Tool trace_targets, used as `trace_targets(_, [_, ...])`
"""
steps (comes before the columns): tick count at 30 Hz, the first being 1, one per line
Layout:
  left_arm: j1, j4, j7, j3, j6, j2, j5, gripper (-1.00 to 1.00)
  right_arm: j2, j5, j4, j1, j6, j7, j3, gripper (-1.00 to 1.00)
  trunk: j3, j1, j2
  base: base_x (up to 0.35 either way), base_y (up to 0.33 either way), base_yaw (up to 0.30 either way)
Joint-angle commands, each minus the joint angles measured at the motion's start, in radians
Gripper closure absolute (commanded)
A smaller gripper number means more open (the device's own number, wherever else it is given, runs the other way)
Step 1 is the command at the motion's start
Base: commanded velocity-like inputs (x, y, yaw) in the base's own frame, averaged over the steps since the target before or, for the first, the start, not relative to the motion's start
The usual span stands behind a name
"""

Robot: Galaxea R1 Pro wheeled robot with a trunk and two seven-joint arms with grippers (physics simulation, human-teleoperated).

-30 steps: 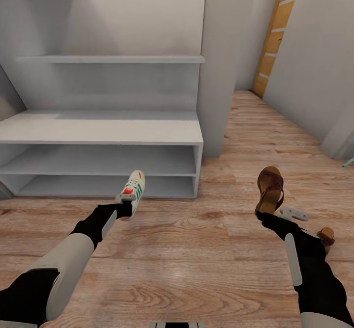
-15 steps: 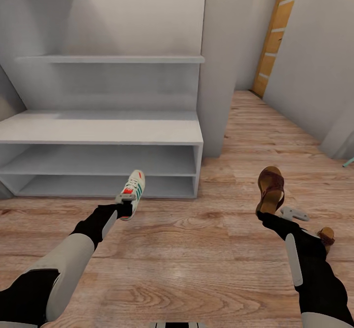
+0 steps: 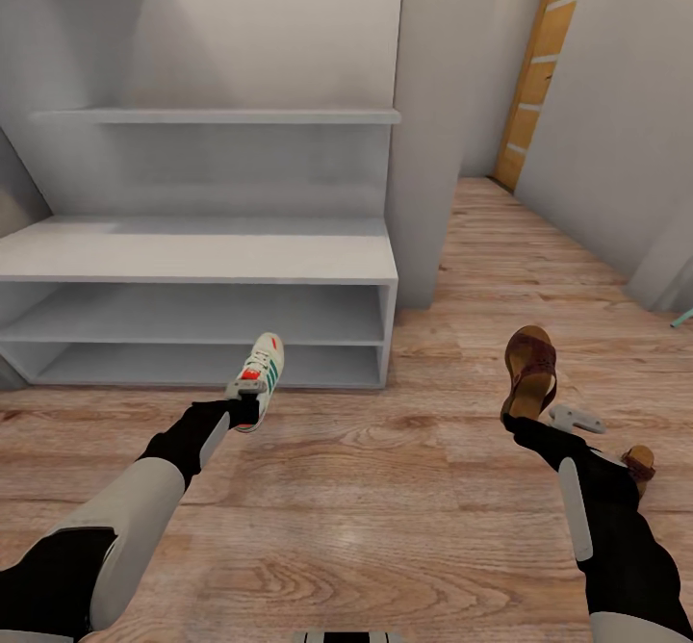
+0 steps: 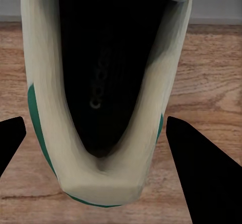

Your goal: Pick up the two gym shoes and the two sandals from the corridor floor and place them onto the hallstand (shoe rack) in the corridor, making sure they are on the rack and not on the floor. Arrange them so the two gym shoes are next to each other and the two sandals are next to each other.

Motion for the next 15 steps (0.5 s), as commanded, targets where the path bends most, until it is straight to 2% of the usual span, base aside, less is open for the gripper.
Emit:
trace_targets(1, [0.0, -0.002, -0.004, 0.001, 0.006, 0.0, -0.002, 1.0, 0.0, -0.01, -0.001, -0.001, 0.005, -0.004, 0.0, 1.0, -0.001, 0.0, 0.0, 0.0, 0.0, 0.0])
trace_targets(15, [0.0, -0.002, -0.004, 0.002, 0.006, 0.0, -0.002, 1.0, 0.0, -0.009, -0.003, -0.001, 0.005, -0.004, -0.001, 1.0, 0.003, 0.0, 0.0, 0.0, 0.0, 0.0])
